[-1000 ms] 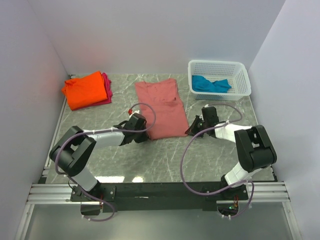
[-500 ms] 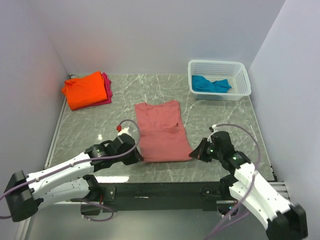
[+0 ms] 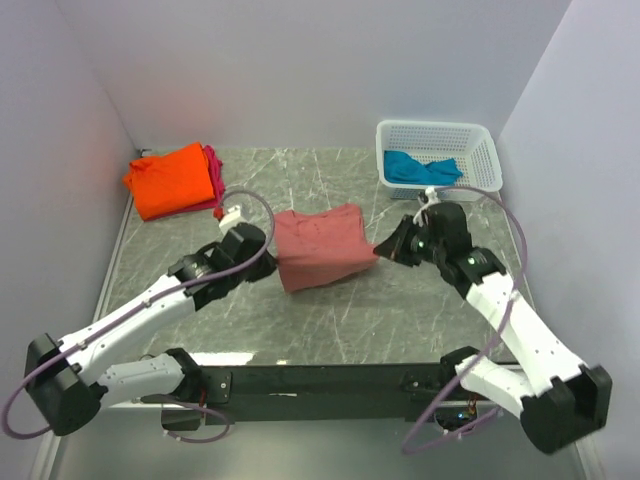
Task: Fold and stack the t-shirts
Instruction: Fold the tshirt
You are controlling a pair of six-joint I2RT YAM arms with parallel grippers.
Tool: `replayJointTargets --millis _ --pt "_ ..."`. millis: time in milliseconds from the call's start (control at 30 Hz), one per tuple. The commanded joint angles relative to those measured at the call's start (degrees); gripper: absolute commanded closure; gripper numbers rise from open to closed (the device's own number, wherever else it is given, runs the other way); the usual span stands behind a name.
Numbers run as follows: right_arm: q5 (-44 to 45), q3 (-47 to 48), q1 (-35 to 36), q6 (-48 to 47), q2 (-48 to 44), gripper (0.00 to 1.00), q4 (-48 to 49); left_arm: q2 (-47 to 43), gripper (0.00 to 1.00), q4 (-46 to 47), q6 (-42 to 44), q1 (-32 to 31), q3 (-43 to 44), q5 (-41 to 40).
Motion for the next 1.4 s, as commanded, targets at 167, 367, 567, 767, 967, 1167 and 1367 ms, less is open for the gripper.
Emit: replayJointTargets --millis 167,367,567,767,967,1167,1367 --pt "-0.85 12.82 -3.88 -2.98 15.45 1.0 8.67 10.65 0.99 11.05 10.32 12.35 7.28 -0.17" --pt "2.13 22.84 -5.46 -3.07 32.49 1.0 12.28 24.11 0.99 16.06 13.57 18.06 15.0 1.14" --pt "4.77 33.39 -6.6 -2.1 49.02 1.0 13.68 37.12 0.99 16.51 14.72 21.67 23.18 -0.61" --pt "3.98 41.91 -6.87 -3.15 59.84 0.95 14.22 48.46 0.97 21.79 19.02 23.96 29.59 4.75" --pt "2.94 48.42 -6.69 -6.49 62.75 0.57 9.91 53.04 0.16 17.41 21.93 24.14 38.12 3.26" --pt "-3.13 41.86 -5.55 -8.6 54.16 0.27 13.07 46.2 0.0 19.24 22.02 23.88 34.2 8.17" --pt "-5.5 31.93 -2.04 -7.65 48.95 0.25 17.02 39.43 0.01 23.27 20.09 21.86 24.01 15.11"
